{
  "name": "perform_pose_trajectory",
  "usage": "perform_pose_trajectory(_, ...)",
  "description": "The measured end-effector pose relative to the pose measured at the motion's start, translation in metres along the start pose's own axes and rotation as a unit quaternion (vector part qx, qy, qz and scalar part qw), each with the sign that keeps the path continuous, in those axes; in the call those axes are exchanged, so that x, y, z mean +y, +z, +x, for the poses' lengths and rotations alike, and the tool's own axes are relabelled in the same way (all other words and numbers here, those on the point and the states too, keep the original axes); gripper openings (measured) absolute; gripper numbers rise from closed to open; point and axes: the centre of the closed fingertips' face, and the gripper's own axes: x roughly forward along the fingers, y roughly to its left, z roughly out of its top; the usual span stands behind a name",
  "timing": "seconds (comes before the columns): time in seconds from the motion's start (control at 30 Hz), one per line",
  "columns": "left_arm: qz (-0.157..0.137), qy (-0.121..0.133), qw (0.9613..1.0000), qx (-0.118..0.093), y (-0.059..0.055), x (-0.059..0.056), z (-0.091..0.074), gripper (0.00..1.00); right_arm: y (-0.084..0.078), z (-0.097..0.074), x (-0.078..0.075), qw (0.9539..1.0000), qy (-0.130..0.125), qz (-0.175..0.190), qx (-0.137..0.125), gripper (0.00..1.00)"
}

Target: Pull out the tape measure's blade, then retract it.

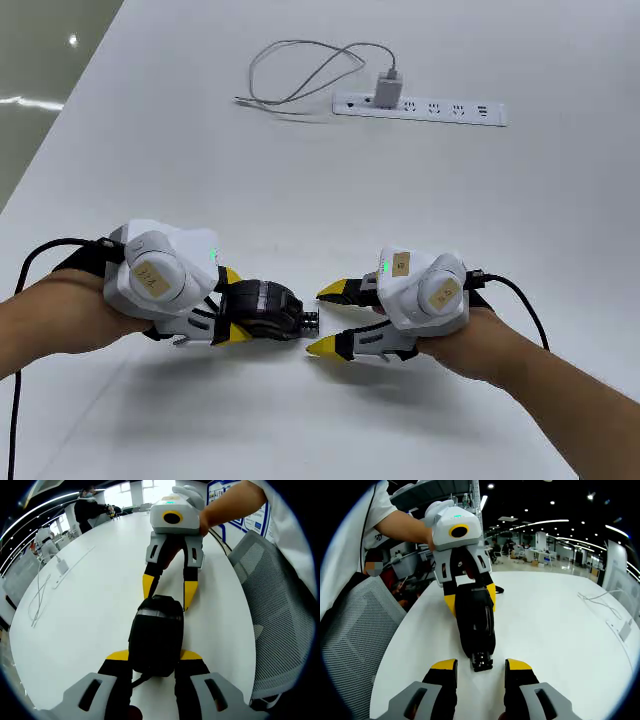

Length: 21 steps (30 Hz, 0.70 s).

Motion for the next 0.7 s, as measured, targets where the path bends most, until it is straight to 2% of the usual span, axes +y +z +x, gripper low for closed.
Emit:
perform_pose_trajectory(0.33, -0.001, -0.001, 1.0, 0.001, 0.0002, 0.0004, 0.0011, 0.27, -0.0011, 0.008, -0.0021, 0.9996, 0.003, -0.03, 0.001, 0.15)
perform_pose_trajectory(0.7, -0.001, -0.001, 1.0, 0.002, -0.0003, 0.0008, 0.0016, 0.27, -0.001, 0.01, -0.002, 0.9994, 0.007, -0.033, -0.005, 0.12)
